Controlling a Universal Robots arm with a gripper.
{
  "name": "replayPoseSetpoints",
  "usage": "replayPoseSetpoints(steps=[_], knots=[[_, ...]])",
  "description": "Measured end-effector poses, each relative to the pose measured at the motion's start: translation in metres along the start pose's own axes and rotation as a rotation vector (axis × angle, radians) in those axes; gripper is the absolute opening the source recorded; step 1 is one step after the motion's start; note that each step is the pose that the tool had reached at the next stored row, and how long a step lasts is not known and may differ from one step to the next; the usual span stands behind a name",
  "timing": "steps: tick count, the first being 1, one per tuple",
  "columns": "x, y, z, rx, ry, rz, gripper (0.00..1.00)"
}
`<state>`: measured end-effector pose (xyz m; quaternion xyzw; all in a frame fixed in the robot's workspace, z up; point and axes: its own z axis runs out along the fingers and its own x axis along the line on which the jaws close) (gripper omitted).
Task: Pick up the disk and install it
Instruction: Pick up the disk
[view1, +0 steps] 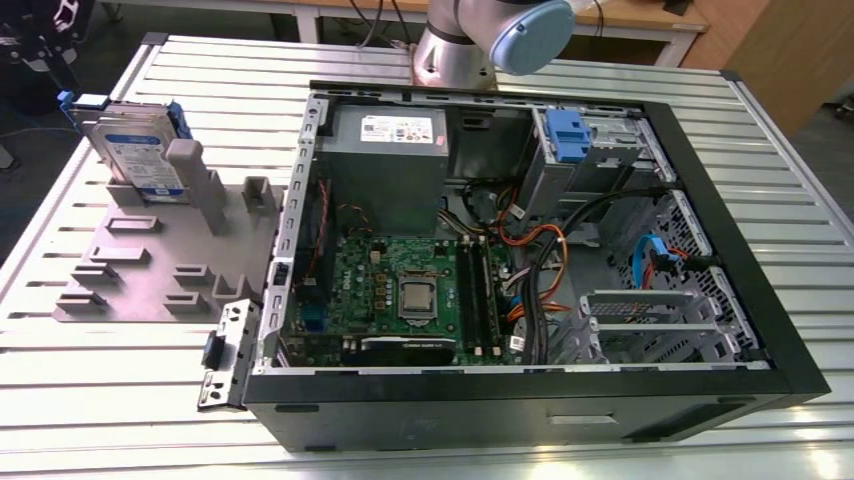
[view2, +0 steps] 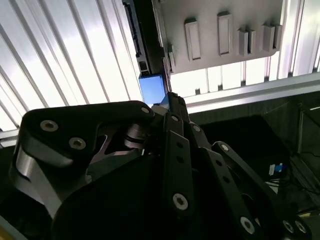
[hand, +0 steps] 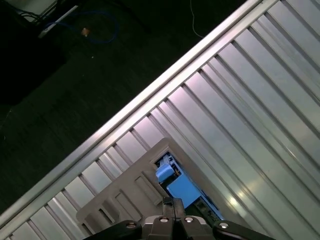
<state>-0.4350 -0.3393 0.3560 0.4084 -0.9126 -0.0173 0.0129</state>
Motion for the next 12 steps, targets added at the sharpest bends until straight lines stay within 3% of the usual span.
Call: replayPoseSetpoints(steps=[6, 12], knots=[[0.0000, 0.0000, 0.0000, 0.0004, 0.0020, -0.046, 0.11], [0.0000, 0.0000, 0.0000, 0.0005, 0.0020, -0.049, 0.11]])
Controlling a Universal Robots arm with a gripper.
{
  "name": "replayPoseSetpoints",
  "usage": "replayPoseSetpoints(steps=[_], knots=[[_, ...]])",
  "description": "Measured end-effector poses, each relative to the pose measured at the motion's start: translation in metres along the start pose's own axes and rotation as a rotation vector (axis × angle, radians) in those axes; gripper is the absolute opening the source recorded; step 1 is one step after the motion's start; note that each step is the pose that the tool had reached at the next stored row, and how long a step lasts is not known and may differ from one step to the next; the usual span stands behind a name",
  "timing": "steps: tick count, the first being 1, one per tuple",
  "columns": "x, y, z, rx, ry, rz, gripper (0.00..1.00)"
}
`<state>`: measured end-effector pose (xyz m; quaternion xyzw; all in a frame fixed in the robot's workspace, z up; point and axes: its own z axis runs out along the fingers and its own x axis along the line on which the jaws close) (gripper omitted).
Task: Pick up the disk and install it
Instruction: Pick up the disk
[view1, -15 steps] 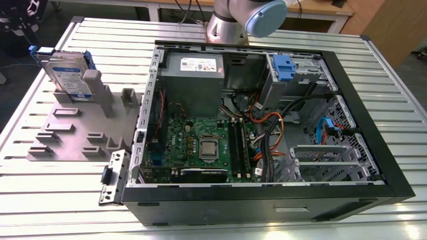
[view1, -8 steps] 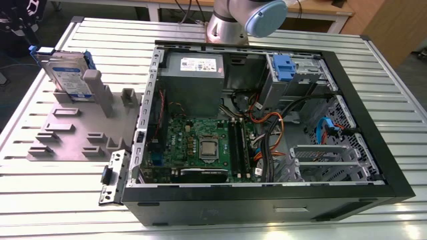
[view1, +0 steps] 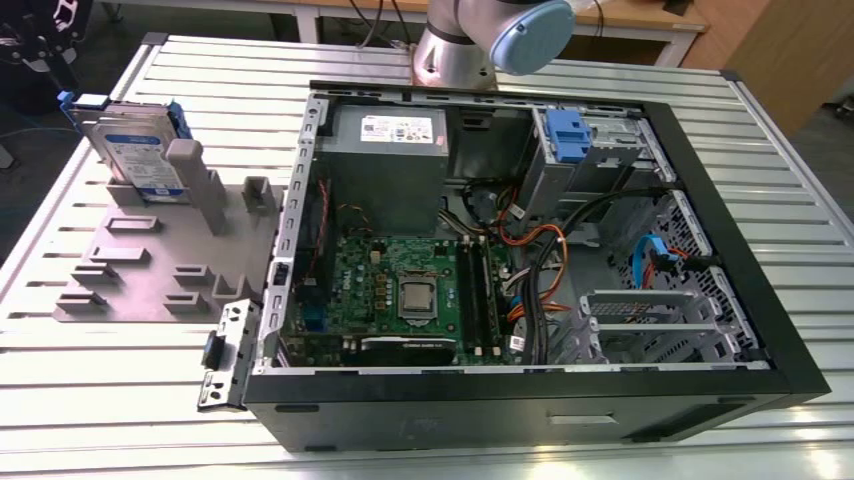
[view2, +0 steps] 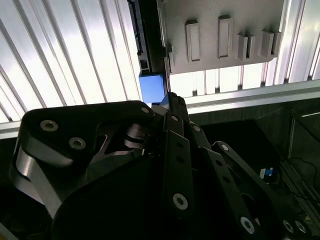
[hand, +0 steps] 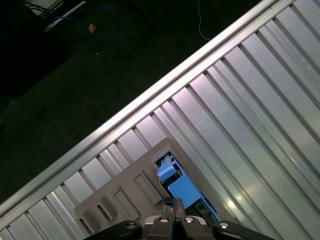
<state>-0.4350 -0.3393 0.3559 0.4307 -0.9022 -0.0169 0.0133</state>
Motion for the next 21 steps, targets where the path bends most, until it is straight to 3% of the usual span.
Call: replayPoseSetpoints(steps=[9, 14, 21], knots=[[0.0000, 0.0000, 0.0000, 0.0002, 0.0011, -0.025, 0.11], [0.0000, 0.0000, 0.0000, 0.0006, 0.0029, -0.068, 0.11], [0.0000, 0.0000, 0.0000, 0.0014, 0.0066, -0.157, 0.11]])
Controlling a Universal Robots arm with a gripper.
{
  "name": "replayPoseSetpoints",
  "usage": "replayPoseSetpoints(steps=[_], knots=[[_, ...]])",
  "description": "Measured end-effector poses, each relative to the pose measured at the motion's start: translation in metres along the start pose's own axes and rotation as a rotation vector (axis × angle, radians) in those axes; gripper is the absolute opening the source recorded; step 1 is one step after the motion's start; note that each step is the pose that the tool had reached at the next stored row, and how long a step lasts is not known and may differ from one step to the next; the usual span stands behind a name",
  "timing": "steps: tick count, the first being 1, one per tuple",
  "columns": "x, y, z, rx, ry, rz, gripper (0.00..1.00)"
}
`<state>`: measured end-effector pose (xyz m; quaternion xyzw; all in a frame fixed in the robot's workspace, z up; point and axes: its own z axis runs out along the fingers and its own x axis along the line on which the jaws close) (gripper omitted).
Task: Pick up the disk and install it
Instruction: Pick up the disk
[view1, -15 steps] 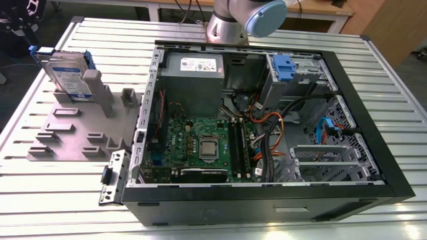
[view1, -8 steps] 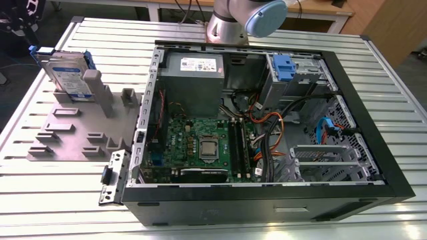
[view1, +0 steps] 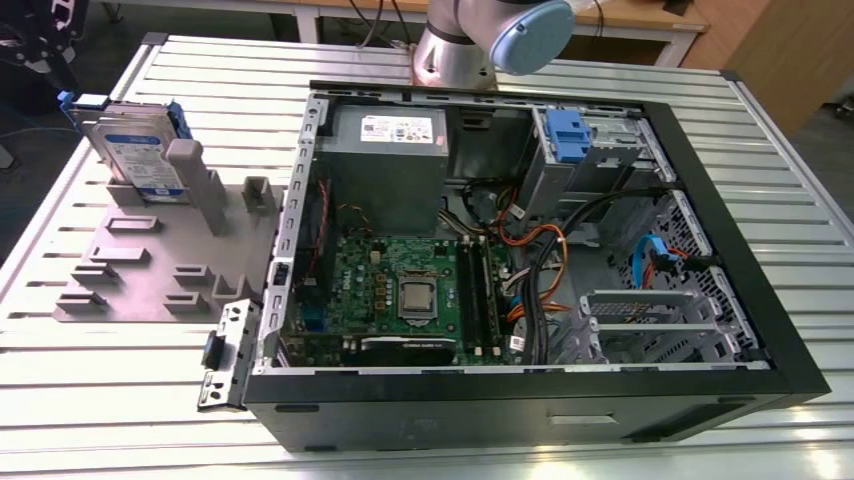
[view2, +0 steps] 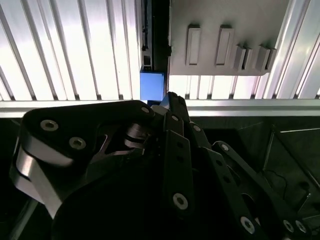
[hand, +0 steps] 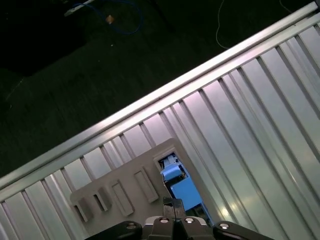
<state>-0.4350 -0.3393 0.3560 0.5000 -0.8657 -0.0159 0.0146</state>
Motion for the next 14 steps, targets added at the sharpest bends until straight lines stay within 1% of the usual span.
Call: replayPoseSetpoints(steps=[2, 3, 14], knots=[[0.0000, 0.0000, 0.0000, 0.0002, 0.0008, -0.020, 0.11], [0.0000, 0.0000, 0.0000, 0.0002, 0.0009, -0.022, 0.11], [0.0000, 0.0000, 0.0000, 0.0002, 0.0010, -0.022, 0.11]])
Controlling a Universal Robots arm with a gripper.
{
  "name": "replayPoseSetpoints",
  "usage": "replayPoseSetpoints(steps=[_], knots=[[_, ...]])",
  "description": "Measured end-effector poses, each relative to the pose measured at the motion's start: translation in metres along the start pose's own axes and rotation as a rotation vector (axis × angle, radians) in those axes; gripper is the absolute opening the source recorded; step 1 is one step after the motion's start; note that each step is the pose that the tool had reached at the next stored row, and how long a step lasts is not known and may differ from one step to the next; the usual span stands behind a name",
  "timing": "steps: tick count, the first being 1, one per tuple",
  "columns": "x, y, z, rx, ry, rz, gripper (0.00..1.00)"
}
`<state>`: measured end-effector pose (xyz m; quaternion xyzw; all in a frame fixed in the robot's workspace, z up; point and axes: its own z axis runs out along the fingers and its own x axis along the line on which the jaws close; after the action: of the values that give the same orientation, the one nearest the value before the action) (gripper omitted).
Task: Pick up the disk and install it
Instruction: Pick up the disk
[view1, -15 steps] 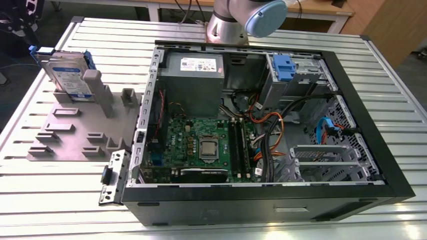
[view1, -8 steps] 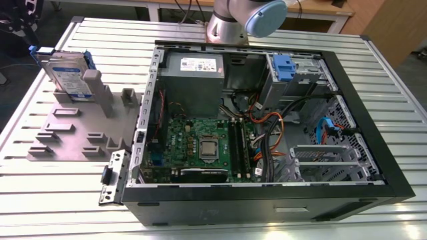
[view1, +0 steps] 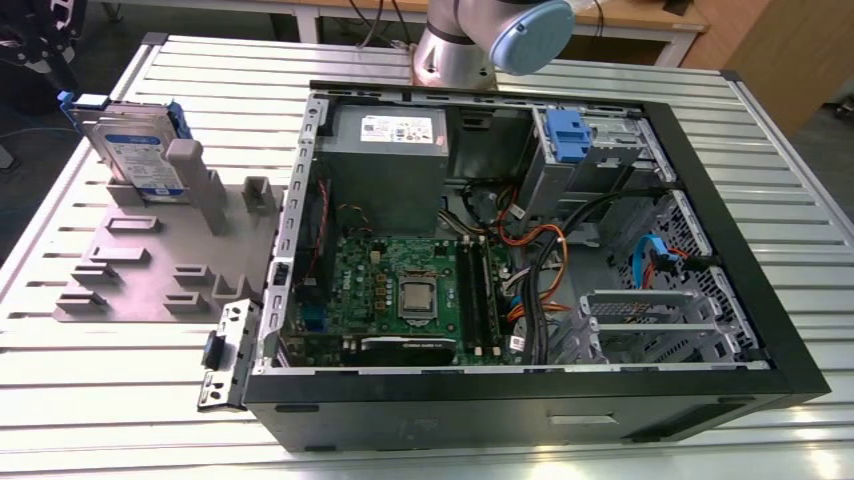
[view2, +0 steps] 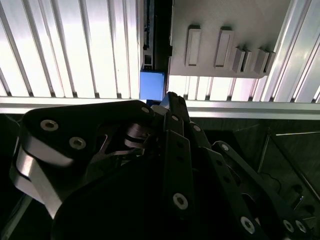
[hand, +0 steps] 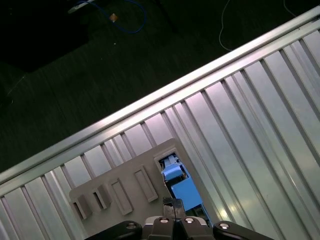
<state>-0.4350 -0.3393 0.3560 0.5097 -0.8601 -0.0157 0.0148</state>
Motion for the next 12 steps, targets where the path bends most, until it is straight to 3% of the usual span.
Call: replayPoseSetpoints(steps=[5, 12], knots=[[0.0000, 0.0000, 0.0000, -0.0001, 0.0001, -0.015, 0.11], [0.0000, 0.0000, 0.0003, 0.0010, 0.0041, -0.121, 0.11]])
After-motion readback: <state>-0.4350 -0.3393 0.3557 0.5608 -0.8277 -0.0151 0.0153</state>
